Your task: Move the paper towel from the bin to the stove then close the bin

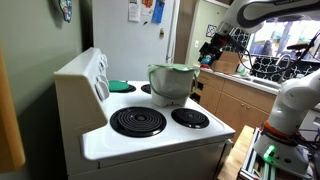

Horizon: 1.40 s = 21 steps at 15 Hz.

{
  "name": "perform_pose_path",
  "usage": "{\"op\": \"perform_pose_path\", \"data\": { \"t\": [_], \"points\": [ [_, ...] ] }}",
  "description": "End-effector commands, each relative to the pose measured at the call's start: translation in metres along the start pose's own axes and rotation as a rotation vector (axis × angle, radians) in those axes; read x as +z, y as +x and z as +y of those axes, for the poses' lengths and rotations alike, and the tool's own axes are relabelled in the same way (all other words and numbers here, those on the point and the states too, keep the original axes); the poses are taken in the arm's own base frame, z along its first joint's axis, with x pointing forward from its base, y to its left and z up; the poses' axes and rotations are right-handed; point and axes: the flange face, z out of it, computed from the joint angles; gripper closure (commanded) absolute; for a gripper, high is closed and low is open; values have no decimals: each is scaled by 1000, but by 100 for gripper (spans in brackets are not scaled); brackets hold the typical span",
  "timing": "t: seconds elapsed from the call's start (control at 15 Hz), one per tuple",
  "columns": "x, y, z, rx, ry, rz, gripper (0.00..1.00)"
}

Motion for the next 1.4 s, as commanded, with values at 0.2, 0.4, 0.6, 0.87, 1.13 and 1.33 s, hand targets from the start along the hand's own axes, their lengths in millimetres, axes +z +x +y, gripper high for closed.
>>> {"op": "perform_pose_path", "data": {
  "t": [0.2, 0.4, 0.6, 0.87, 1.13, 1.33],
  "points": [
    [0, 23, 48, 95, 90, 160, 0],
    [4, 34, 70, 130, 187, 211, 0],
    [6, 45, 90, 159, 308, 227, 0],
    [9, 58, 107, 180, 501, 143, 0],
    [12, 57, 112, 189, 516, 124, 0],
    [10, 56, 109, 182, 501, 131, 0]
  ]
}}
